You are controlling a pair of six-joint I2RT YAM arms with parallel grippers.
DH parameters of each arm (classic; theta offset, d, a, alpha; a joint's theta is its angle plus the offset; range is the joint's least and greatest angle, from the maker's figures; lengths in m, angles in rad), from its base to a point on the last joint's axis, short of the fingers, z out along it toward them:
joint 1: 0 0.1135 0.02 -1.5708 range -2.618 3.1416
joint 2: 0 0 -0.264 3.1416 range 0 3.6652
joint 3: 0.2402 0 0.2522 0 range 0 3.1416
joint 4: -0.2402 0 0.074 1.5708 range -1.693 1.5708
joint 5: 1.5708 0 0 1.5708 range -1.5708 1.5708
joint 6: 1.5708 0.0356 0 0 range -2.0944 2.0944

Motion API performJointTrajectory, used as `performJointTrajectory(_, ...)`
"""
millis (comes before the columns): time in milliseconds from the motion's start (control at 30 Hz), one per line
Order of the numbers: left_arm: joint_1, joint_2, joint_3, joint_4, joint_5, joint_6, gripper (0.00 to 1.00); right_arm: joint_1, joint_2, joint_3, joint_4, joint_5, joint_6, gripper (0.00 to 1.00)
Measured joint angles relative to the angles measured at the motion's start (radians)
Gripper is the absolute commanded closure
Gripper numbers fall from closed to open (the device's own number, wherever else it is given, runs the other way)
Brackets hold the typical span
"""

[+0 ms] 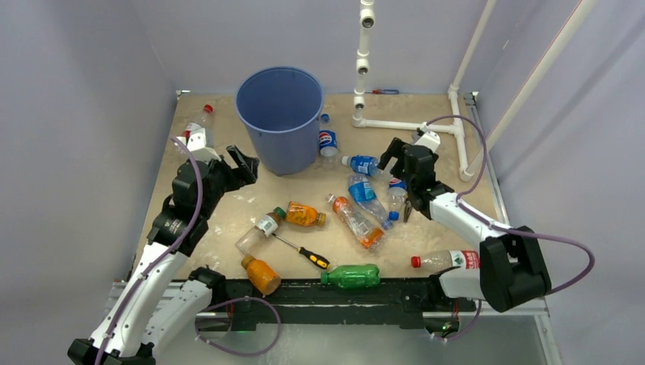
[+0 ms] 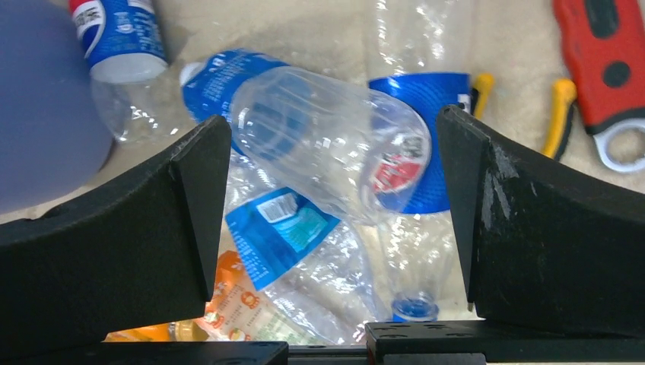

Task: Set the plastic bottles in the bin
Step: Pick up the plastic bottle at the center of the board.

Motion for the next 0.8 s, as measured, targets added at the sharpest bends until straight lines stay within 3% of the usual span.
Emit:
performJointTrajectory(467, 0.0, 0.012, -0.011, 0.004, 0.026, 0.0, 0.19, 0.011, 0.034, 0.009, 0.055, -0.171, -0.042, 0.19)
performJointTrajectory(567, 0.0, 0.012, -0.011, 0.004, 0.031, 0.0, 0.19, 0.039, -0.01, -0.021, 0.037, -0.175, -0.044, 0.19)
performJointTrajectory(800, 0.0, 0.013, -0.011, 0.005, 0.037, 0.0, 0.19, 0.1, -0.095, -0.028, -0.028, -0.161, -0.061, 0.05)
